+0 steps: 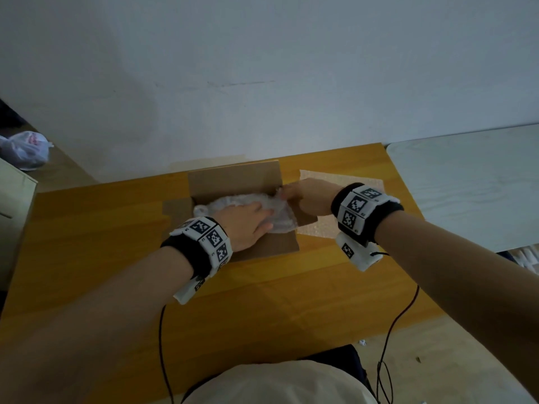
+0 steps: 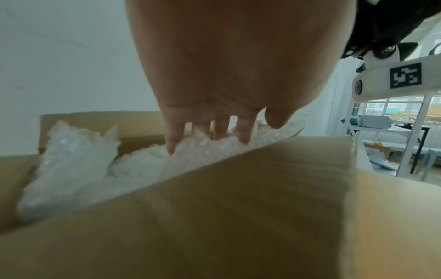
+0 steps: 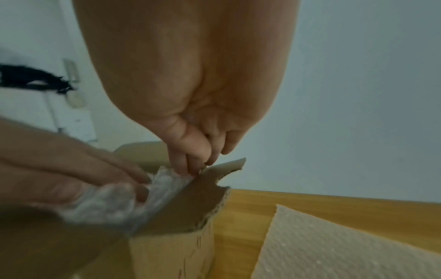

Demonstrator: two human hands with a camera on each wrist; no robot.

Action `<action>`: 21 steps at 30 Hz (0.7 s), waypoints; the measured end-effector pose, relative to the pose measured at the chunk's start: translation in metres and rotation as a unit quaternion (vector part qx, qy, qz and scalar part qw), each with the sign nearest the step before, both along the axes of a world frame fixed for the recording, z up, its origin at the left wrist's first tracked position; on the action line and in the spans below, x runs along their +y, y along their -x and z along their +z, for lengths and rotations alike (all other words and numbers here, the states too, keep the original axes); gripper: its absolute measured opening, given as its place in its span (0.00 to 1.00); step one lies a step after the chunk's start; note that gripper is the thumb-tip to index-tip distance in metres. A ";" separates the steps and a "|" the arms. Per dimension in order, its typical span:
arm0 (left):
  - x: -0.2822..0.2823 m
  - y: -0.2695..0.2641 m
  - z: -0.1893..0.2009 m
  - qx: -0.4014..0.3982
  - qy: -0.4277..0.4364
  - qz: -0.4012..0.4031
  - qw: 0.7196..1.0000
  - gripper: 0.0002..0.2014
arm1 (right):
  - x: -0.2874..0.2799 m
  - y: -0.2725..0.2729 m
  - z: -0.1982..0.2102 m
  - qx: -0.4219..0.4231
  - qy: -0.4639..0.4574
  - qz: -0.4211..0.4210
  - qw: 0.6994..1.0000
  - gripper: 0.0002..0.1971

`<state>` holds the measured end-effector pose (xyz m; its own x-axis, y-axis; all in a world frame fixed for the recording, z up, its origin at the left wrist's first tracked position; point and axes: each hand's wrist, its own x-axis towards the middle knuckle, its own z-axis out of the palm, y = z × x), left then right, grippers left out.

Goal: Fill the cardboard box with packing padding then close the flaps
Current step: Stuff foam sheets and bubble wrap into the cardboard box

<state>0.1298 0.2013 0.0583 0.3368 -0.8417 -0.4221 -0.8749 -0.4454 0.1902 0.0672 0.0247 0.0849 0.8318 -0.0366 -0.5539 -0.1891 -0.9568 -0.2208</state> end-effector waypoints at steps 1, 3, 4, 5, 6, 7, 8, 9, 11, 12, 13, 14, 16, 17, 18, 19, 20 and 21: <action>-0.002 -0.001 -0.001 -0.004 -0.012 -0.013 1.000 0.24 | 0.001 -0.001 -0.007 0.004 0.024 0.032 0.999 0.25; -0.003 -0.003 -0.004 -0.001 -0.029 -0.020 0.999 0.23 | 0.008 -0.002 -0.019 0.021 0.102 0.112 0.988 0.21; -0.003 -0.003 -0.005 0.006 -0.032 -0.015 0.999 0.24 | 0.012 -0.002 -0.025 0.030 0.141 0.151 0.978 0.21; -0.002 -0.003 -0.006 0.014 -0.034 -0.011 0.999 0.25 | 0.015 -0.003 -0.027 0.034 0.172 0.184 0.967 0.20; 0.000 -0.003 -0.007 0.020 -0.042 -0.013 0.999 0.26 | 0.017 -0.004 -0.029 0.037 0.188 0.203 0.960 0.20; 0.001 -0.002 -0.007 0.020 -0.052 -0.022 0.998 0.26 | 0.018 -0.006 -0.029 0.039 0.190 0.212 0.958 0.20; 0.003 -0.001 -0.008 0.014 -0.062 -0.037 0.997 0.26 | 0.018 -0.008 -0.027 0.042 0.177 0.200 0.963 0.20; 0.004 0.000 -0.010 0.009 -0.068 -0.054 0.996 0.24 | 0.017 -0.010 -0.024 0.045 0.147 0.171 0.973 0.20; 0.005 0.001 -0.009 0.017 -0.072 -0.072 0.995 0.22 | 0.013 -0.012 -0.015 0.048 0.065 0.091 0.993 0.20; 0.005 0.001 -0.009 0.022 -0.073 -0.074 0.994 0.22 | 0.011 -0.011 -0.011 0.043 0.031 0.062 0.997 0.20; 0.005 0.000 -0.009 0.023 -0.076 -0.075 0.994 0.21 | 0.009 -0.009 -0.008 0.033 0.006 0.036 0.999 0.20; 0.004 -0.002 -0.011 0.021 -0.079 -0.074 0.994 0.21 | 0.007 -0.006 -0.006 0.026 -0.009 0.017 0.999 0.22; 0.003 -0.005 -0.014 0.013 -0.086 -0.066 0.994 0.22 | 0.005 0.000 -0.002 0.017 -0.016 0.000 1.000 0.27; 0.002 -0.005 -0.015 0.008 -0.091 -0.061 0.994 0.23 | 0.005 0.003 0.000 0.015 -0.018 -0.008 1.000 0.28; 0.001 -0.006 -0.017 0.006 -0.095 -0.054 0.994 0.25 | 0.004 0.006 0.002 0.014 -0.021 -0.016 1.000 0.29; 0.000 -0.005 -0.018 0.006 -0.097 -0.047 0.994 0.26 | 0.004 0.008 0.002 0.012 -0.023 -0.017 1.000 0.30; -0.001 -0.005 -0.018 0.005 -0.099 -0.040 0.994 0.27 | 0.004 0.011 0.001 0.010 -0.027 -0.011 1.000 0.30; -0.001 -0.004 -0.018 0.005 -0.101 -0.036 0.994 0.28 | 0.004 0.013 0.001 0.013 -0.030 -0.001 0.999 0.28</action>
<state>0.1342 0.2004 0.0399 0.2745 -0.7604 -0.5886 -0.9040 -0.4127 0.1115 0.0546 0.0291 0.0856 0.8176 -0.0035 -0.5758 -0.1965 -0.9416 -0.2733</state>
